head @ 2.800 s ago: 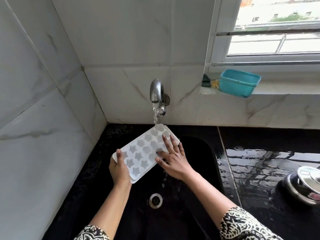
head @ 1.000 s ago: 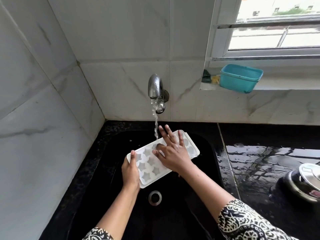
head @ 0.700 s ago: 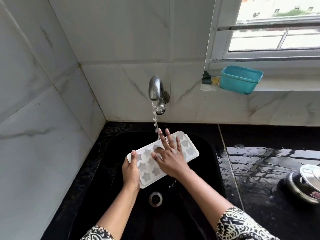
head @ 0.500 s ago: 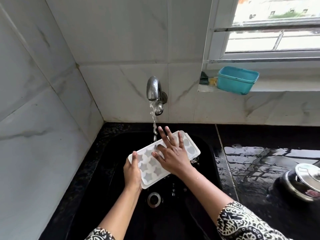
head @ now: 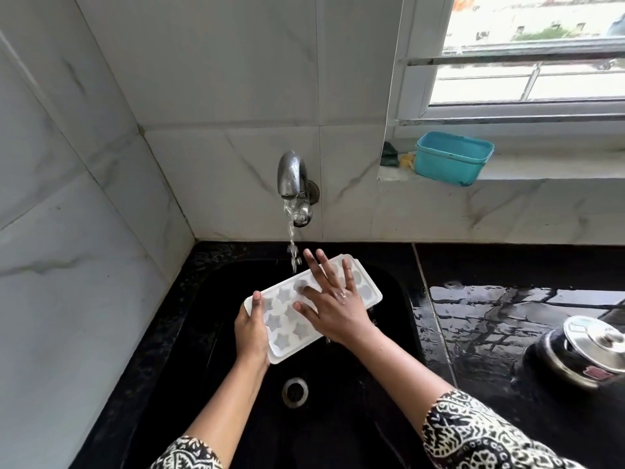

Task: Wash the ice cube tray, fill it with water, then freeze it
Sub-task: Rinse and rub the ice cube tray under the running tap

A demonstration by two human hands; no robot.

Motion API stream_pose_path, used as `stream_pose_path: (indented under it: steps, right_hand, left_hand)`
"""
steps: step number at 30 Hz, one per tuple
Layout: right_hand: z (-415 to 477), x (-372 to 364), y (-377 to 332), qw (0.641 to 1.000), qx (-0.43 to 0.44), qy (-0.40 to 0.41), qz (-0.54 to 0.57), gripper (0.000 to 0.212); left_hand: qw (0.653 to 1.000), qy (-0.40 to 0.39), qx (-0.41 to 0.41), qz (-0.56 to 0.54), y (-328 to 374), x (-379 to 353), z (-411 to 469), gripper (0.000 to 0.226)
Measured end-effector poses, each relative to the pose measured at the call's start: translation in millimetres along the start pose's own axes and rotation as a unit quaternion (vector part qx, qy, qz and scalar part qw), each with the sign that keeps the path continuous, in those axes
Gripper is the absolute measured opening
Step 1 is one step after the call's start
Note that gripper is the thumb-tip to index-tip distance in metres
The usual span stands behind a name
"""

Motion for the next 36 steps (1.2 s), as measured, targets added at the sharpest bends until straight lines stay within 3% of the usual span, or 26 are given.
stream_pose_path:
  steps: [4, 6, 10, 16, 20, 26, 29, 32, 36]
  right_hand:
    - [1.4, -11.7, -8.1, 0.983, -0.099, -0.094, 0.126, 0.057]
    - [1.7, -11.1, -6.6, 0.975, -0.107, -0.113, 0.157, 0.053]
    - [0.9, -6.1, 2.7, 0.987, -0.023, -0.107, 0.114, 0.055]
    - [-1.1, -14.2, 0.1, 0.986, 0.164, -0.010, -0.019, 0.054]
    - [4.0, -16.8, 9.8, 0.983, 0.178, -0.029, -0.031, 0.055]
    - [-2.9, -8.8, 5.6, 0.996, 0.088, -0.005, 0.007, 0.062]
    - [-12.1, -11.1, -0.2, 0.997, -0.023, -0.058, 0.050, 0.069]
    - [-14.4, -11.4, -8.7, 0.978, -0.138, -0.103, 0.115, 0.067]
    - [-8.7, -12.8, -11.7, 0.945, -0.225, -0.155, 0.180, 0.063]
  left_hand:
    - [1.000, 0.006, -0.009, 0.003, 2.1, 1.0, 2.9, 0.027]
    - [1.000, 0.003, -0.014, 0.009, 3.5, 4.1, 2.5, 0.026]
    - [1.000, -0.011, -0.018, 0.016, 1.9, 10.5, -1.5, 0.018]
    - [1.000, -0.009, 0.006, 0.011, -6.8, 14.7, -2.4, 0.028]
    - [1.000, 0.003, 0.018, 0.006, -7.7, 17.5, 1.5, 0.033]
    - [1.000, 0.010, 0.001, 0.007, -2.8, 9.1, -7.7, 0.021]
    - [1.000, 0.015, -0.002, 0.023, -11.2, 7.5, -10.0, 0.025]
    - [0.999, 0.024, 0.015, 0.026, -23.0, 8.1, -12.9, 0.030]
    - [0.999, 0.026, 0.013, 0.018, -18.7, 10.2, -16.7, 0.020]
Point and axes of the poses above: each hand's wrist, its own z-axis towards the middle knuckle, its own x-axis out of the back of the hand, y = z × x, the point moved 5 cm from there along z, towards the middle knuckle, and after that the axes turned 11 degrees about y, right-handed, at the moved point
